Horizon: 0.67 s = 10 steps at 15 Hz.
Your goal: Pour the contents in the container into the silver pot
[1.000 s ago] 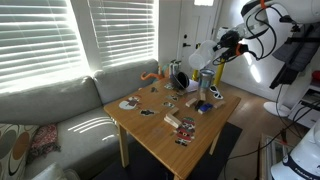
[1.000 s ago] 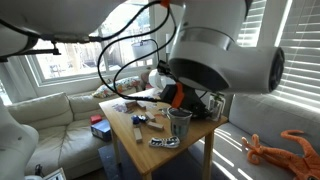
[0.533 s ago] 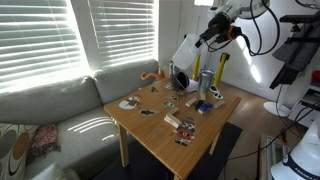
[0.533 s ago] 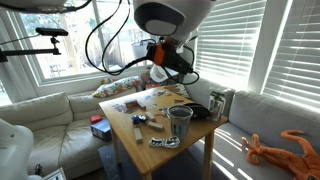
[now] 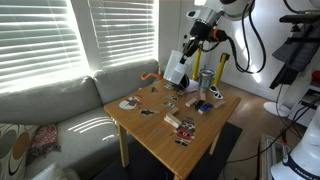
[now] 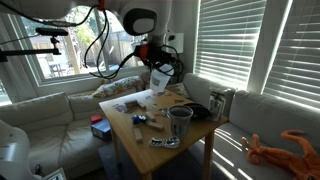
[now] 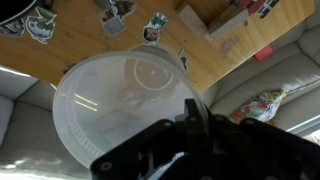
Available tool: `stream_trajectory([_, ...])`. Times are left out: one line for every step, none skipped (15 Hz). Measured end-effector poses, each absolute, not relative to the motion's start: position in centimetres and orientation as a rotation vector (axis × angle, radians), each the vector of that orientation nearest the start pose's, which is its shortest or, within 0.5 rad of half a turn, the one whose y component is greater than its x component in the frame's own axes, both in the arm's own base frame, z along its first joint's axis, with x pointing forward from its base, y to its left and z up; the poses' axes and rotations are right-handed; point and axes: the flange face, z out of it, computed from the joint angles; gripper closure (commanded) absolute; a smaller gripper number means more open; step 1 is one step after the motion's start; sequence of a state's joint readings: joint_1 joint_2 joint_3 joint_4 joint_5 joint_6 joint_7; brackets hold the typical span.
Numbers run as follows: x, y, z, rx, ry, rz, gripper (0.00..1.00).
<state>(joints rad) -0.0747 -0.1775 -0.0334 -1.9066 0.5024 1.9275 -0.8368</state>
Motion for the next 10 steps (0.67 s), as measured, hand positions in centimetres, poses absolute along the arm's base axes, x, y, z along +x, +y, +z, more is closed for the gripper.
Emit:
stream_trajectory([52.9, -1.5, 59.5, -2.650, -0.811, -0.523, 0.99])
stream_trajectory([53.2, -0.5, 58.9, -2.681, -0.815, -0.488, 0.99])
stream_trajectory([53.4, 0.3, 58.3, -2.707, -0.818, -0.457, 0.99])
stream_trajectory([53.6, 1.0, 57.8, -2.730, -0.821, -0.428, 0.99])
stream_trajectory([53.8, 1.7, 57.3, -2.750, -0.824, -0.401, 0.99])
stream_trajectory([54.0, 2.3, 56.7, -2.767, -0.828, -0.375, 0.99])
stream_trajectory([54.2, 2.9, 56.2, -2.785, -0.831, -0.354, 0.99])
stream_trajectory([54.4, 3.4, 55.7, -2.805, -0.831, -0.340, 0.99])
stream_trajectory([54.8, 3.9, 55.1, -2.828, -0.830, -0.335, 0.99])
stream_trajectory([55.1, 4.4, 54.6, -2.850, -0.829, -0.334, 0.99])
